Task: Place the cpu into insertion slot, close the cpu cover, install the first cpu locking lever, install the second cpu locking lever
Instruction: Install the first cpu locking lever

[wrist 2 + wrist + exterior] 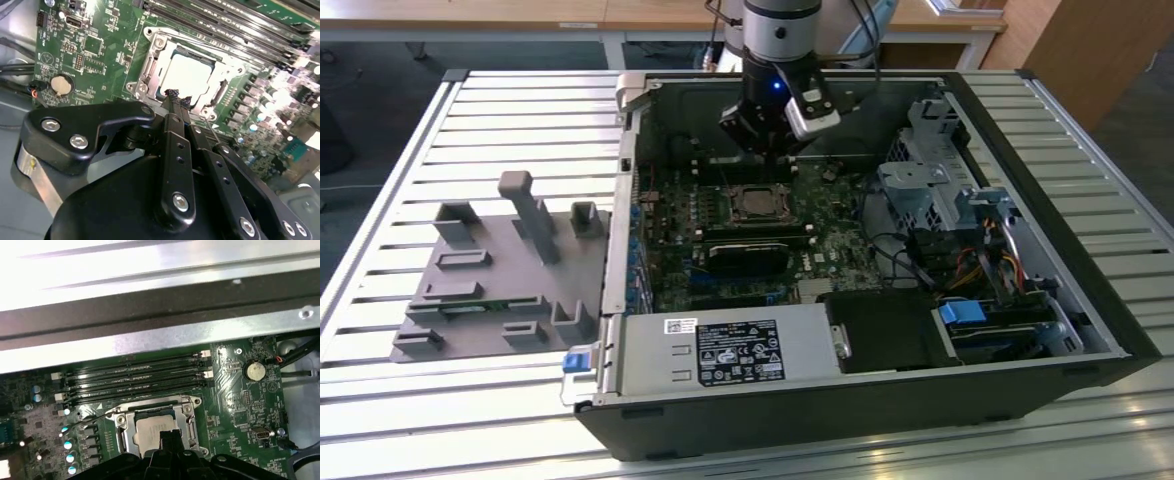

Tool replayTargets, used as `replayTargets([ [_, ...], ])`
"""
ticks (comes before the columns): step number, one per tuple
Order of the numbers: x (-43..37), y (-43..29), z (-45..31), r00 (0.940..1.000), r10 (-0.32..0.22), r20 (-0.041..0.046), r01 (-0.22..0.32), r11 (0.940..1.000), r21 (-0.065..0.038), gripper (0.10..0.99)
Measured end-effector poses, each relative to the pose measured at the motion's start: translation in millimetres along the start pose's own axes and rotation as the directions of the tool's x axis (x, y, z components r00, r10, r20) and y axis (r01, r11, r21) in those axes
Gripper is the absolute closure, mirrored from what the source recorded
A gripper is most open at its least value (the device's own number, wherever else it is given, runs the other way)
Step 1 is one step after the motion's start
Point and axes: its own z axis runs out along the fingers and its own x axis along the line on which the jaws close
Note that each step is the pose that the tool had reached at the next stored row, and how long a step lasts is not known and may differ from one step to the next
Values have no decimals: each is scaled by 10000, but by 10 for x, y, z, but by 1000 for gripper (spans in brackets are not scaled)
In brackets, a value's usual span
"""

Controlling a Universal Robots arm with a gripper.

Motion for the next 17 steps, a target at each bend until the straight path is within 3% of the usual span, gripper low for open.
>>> replayTargets([
  [3, 0, 0, -19, 9999, -124, -21, 124, 9999, -3, 980],
  [7, -1, 0, -20, 9971, -764, -27, 764, 9971, -23, 980],
  [17, 83, -14, -22, 9965, -838, -28, 838, 9965, -26, 980],
])
